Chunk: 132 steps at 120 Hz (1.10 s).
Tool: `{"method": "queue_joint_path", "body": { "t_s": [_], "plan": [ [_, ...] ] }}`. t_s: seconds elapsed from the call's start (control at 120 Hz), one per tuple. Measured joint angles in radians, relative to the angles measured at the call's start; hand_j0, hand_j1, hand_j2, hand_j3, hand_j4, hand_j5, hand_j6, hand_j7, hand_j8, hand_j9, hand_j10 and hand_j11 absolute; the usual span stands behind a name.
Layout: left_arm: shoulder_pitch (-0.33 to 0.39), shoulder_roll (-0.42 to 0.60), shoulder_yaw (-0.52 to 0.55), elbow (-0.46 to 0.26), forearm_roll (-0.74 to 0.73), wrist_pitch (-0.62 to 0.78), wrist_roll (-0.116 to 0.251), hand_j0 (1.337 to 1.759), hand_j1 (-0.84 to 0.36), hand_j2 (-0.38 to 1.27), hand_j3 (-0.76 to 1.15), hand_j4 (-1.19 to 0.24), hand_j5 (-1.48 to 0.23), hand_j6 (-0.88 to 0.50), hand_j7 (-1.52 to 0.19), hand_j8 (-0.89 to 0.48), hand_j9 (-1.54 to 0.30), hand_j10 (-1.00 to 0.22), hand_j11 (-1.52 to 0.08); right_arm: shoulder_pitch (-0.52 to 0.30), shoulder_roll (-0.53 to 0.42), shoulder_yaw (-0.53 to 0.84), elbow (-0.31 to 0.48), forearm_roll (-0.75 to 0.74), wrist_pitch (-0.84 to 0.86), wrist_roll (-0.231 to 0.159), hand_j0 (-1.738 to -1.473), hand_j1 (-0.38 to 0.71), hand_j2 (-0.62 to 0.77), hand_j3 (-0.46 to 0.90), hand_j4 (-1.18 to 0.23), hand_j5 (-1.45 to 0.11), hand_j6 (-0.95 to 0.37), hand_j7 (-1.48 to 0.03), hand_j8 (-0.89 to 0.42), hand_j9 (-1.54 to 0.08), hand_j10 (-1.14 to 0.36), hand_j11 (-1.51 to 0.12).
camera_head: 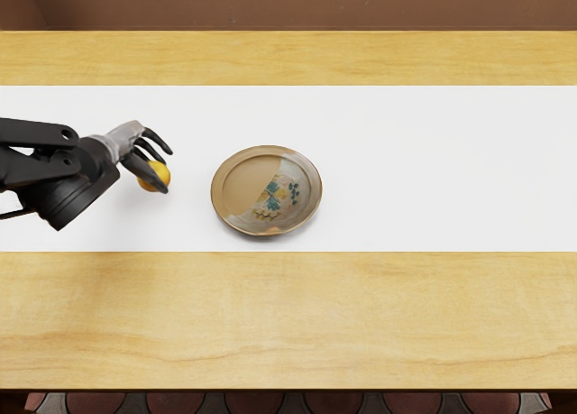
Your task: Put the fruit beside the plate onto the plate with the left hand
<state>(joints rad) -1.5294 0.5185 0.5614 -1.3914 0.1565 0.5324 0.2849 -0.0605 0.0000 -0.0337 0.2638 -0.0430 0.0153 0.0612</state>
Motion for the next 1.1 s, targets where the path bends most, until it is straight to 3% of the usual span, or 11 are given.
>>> {"method": "queue_joint_path", "body": {
  "t_s": [1.1],
  "plan": [
    [-0.054,-0.124,-0.057,0.001,-0.001,0.0,0.004,1.657,-0.25,0.32,0.0,-0.59,-0.77,-0.65,-0.76,-0.51,-0.77,-0.66,-0.77,0.0,0.0,0.0,0.0,0.0,0.0,0.0,-1.658,-0.33,0.0,0.0,-0.02,-0.02,-0.02,-0.02,-0.02,-0.02,-0.02,-0.02]
  ]
}}
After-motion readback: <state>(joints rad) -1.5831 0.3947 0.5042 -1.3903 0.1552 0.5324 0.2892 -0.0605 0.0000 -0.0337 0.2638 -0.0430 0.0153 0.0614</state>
